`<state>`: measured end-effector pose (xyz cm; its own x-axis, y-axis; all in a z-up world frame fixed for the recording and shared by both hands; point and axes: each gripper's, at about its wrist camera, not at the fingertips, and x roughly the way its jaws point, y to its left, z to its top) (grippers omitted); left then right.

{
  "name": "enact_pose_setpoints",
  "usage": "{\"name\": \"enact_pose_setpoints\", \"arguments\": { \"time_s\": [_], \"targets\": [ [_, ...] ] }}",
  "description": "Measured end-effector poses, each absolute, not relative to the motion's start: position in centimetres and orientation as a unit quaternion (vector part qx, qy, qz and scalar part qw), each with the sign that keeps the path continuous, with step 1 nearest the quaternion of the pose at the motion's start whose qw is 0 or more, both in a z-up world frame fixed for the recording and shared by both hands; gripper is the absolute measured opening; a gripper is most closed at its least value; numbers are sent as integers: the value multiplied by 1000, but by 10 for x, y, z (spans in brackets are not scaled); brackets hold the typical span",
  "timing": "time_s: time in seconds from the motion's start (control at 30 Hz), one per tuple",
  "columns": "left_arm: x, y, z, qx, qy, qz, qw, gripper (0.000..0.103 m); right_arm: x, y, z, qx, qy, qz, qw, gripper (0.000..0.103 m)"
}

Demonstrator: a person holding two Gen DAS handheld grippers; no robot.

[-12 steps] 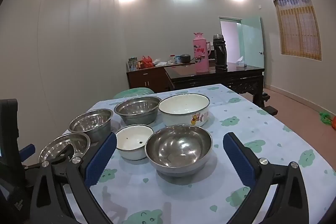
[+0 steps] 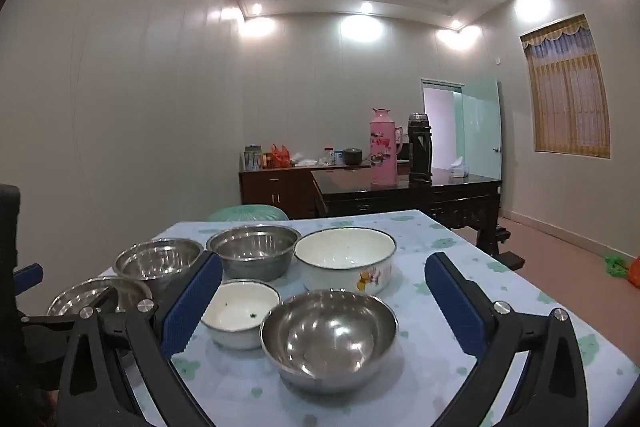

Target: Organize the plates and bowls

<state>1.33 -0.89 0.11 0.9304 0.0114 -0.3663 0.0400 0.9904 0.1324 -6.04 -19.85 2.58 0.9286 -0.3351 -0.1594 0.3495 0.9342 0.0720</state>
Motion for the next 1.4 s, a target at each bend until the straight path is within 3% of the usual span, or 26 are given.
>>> {"name": "enact_pose_setpoints", "arguments": {
  "time_s": [0.33,1.4],
  "targets": [
    [30,-5,-14,56,172,-5,983,103,-40,-220,3,68,82,-219,970,102],
    [26,5,-22,20,176,-11,984,103,-64,-193,8,23,40,-217,975,102]
  ]
}}
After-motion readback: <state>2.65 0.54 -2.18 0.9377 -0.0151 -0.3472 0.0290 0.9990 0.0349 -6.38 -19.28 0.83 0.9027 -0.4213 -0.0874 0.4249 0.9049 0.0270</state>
